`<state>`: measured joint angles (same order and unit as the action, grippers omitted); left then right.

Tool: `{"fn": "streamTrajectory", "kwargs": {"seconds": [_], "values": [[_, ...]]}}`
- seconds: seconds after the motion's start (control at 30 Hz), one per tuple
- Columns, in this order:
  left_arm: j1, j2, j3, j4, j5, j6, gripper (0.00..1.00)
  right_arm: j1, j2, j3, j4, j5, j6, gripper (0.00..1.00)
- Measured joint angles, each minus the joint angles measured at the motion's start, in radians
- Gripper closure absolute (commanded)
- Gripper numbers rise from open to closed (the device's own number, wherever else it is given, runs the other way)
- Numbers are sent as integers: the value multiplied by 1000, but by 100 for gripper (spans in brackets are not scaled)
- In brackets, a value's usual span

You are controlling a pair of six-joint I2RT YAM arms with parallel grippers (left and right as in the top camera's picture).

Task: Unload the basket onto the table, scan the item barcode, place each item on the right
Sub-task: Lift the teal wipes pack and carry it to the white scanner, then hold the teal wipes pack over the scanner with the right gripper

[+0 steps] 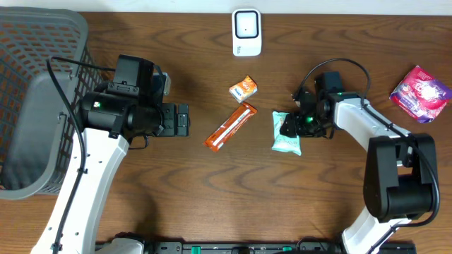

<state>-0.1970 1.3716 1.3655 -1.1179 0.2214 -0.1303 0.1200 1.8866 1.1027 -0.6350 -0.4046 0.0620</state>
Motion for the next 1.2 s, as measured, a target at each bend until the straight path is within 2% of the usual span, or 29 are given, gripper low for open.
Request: {"fn": "streamTrajectory", "kwargs": {"seconds": [0.03,0.33,0.43,0.53,0.6,0.83,0.93,1.1,1.2], "values": [[0,0,0,0,0,0,2,3,3,-1,11,0,23,99],[0,0,0,0,0,0,2,24,6,27,3,-1,189,99],[0,0,0,0,0,0,2,27,30,140,-10,32,236,99],[0,0,0,0,0,0,2,28,33,266,89,54,312,99],[0,0,0,0,0,0,2,31,33,316,248,71,397,99],[0,0,0,0,0,0,2,104,58,329,722,183,704,99],[0,0,0,1,0,0,2,150,129,357,844,218,790,99],[0,0,0,1,0,0,2,178,360,572,761,229,837,99],[0,0,0,0,0,0,2,175,432,687,690,227,812,99]]}}
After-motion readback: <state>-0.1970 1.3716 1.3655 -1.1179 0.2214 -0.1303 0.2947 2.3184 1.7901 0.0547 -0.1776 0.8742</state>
